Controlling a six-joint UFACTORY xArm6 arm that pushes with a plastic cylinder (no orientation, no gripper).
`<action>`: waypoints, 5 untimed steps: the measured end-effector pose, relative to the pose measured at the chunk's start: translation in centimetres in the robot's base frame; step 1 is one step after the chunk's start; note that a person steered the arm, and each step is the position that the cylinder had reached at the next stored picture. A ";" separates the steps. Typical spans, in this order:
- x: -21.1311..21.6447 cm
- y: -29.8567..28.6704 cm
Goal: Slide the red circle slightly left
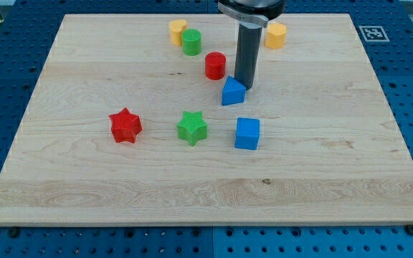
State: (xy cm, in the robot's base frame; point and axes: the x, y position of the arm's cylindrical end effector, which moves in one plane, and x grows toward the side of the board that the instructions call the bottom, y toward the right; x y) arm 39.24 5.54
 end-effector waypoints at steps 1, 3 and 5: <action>0.0 -0.8; -0.8 -0.8; -5.0 -0.8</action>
State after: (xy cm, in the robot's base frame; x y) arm 34.25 4.71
